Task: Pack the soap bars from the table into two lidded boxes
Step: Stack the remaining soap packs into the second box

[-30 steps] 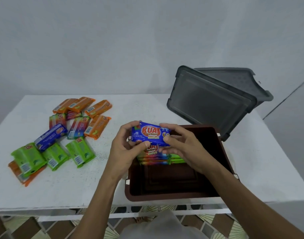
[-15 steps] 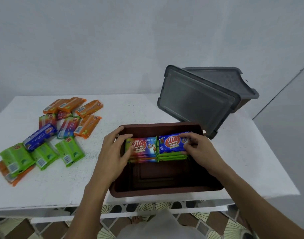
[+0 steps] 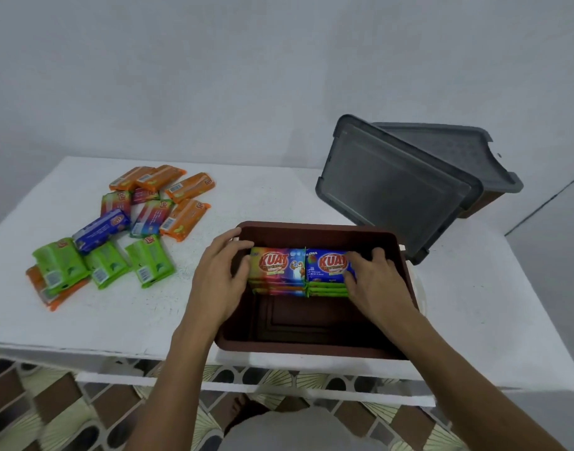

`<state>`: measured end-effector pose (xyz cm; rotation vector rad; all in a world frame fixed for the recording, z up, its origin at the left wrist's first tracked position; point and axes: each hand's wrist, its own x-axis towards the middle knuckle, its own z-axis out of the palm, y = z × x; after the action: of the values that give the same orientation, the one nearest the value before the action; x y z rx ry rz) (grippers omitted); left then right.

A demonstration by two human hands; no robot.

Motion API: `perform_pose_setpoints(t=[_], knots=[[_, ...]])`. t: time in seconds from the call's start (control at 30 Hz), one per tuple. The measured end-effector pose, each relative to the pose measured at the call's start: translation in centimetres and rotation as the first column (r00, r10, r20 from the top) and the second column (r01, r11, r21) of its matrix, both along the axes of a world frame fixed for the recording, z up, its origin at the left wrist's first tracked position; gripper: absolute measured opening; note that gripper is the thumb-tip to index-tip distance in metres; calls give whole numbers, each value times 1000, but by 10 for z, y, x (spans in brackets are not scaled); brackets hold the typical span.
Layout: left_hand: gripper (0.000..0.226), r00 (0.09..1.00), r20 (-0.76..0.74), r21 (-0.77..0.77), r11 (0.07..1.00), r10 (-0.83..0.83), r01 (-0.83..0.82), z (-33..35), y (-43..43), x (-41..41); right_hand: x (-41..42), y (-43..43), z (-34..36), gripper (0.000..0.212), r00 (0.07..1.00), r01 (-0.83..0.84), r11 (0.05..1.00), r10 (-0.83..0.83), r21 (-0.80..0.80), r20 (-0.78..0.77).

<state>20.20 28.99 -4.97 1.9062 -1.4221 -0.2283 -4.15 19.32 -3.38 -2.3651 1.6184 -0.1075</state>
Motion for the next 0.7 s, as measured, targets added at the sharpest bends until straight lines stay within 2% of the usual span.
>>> perform_pose_setpoints(t=[0.07,0.17,0.23,0.3,0.4,0.5,0.63,0.7], knots=[[23,996,-80,-20,999,-29,27,2,3,1,8,7,5,47,1000,-18,996,19,-88,9],[23,978,-197,-100,994,-64,45,1,13,13,38,17,18,46,966,-164,977,187,-136,180],[24,979,-204,-136,991,-16,-12,-4,26,31,68,25,26,43,922,-264,945,306,-193,236],[25,979,-176,-112,986,99,-120,-11,41,61,104,33,30,39,874,-349,900,413,-260,255],[26,945,-3,54,944,327,-327,-23,62,121,163,44,30,40,811,-493,832,545,-255,213],[32,895,139,230,865,424,-446,-29,77,173,220,51,22,44,754,-631,753,652,-188,83],[48,889,263,482,748,374,-457,-36,79,212,283,53,-1,56,691,-720,694,718,-1,-83],[51,894,329,537,718,305,-443,-43,75,223,305,51,-13,64,644,-747,658,751,95,-142]])
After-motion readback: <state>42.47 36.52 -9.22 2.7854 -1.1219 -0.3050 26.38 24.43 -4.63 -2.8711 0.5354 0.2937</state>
